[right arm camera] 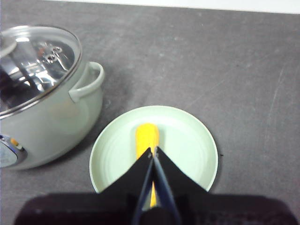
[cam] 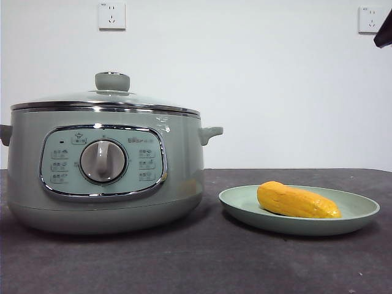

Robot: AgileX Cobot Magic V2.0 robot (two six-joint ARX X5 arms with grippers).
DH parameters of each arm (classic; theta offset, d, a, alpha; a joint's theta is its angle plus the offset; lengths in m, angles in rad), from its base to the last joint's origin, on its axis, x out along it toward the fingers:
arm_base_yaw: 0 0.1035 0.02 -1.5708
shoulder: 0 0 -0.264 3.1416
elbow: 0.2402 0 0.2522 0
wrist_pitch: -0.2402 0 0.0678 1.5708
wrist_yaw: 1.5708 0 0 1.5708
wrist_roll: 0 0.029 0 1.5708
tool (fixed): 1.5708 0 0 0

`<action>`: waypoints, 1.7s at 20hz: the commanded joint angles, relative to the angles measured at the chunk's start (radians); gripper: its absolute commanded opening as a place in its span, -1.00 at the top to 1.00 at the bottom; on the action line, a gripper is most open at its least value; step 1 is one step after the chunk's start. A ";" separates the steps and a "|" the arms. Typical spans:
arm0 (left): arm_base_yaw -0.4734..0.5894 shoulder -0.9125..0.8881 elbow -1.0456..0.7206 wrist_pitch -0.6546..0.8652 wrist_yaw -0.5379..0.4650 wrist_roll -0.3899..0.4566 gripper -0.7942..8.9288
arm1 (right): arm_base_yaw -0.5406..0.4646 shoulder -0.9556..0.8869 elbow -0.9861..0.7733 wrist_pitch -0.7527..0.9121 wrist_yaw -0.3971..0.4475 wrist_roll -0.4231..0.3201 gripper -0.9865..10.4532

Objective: Take the corn out from the steamer,put the corn on the plate,close the lid

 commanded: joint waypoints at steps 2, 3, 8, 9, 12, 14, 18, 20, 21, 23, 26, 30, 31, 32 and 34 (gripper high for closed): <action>-0.003 0.014 -0.004 0.005 -0.001 0.001 0.84 | 0.001 -0.002 -0.007 0.000 -0.001 0.005 0.83; -0.003 0.015 -0.004 0.004 -0.001 0.002 0.84 | 0.001 -0.002 -0.007 -0.001 -0.001 0.005 0.83; -0.003 -0.012 -0.004 0.001 -0.005 0.026 0.84 | 0.000 -0.001 -0.007 -0.006 0.000 0.005 0.83; 0.007 -0.050 -0.004 0.001 -0.007 0.042 0.84 | 0.001 -0.002 -0.007 -0.010 0.000 0.005 0.83; 0.093 -0.205 -0.020 0.022 0.011 0.024 0.84 | 0.001 -0.003 -0.007 -0.011 0.000 0.005 0.83; 0.182 -0.291 -0.076 0.092 0.033 0.012 0.84 | 0.001 -0.002 -0.007 -0.011 0.000 0.005 0.83; 0.304 -0.399 -0.287 0.259 0.062 0.012 0.84 | 0.001 -0.002 -0.007 -0.011 -0.001 0.005 0.83; 0.326 -0.429 -0.391 0.315 0.064 0.012 0.84 | 0.001 -0.002 -0.007 -0.011 -0.001 0.005 0.83; 0.331 -0.441 -0.443 0.347 0.064 0.013 0.84 | 0.001 -0.002 -0.007 -0.011 -0.001 0.005 0.83; 0.332 -0.462 -0.526 0.403 0.063 0.013 0.84 | 0.001 -0.002 -0.007 -0.011 -0.001 0.005 0.83; 0.332 -0.499 -0.615 0.444 0.056 0.011 0.84 | 0.001 -0.002 -0.007 -0.011 -0.001 0.005 0.83; 0.333 -0.558 -0.671 0.427 0.059 -0.020 0.84 | 0.001 -0.002 -0.007 -0.011 0.000 0.005 0.83; 0.332 -0.565 -0.671 0.438 0.059 -0.027 0.84 | 0.001 -0.002 -0.007 -0.011 0.000 0.005 0.83; 0.332 -0.565 -0.671 0.438 0.055 -0.026 0.84 | 0.001 -0.002 -0.007 -0.011 -0.001 0.005 0.83; 0.332 -0.565 -0.671 0.433 0.052 -0.026 0.84 | 0.001 -0.002 -0.007 -0.011 -0.001 0.005 0.83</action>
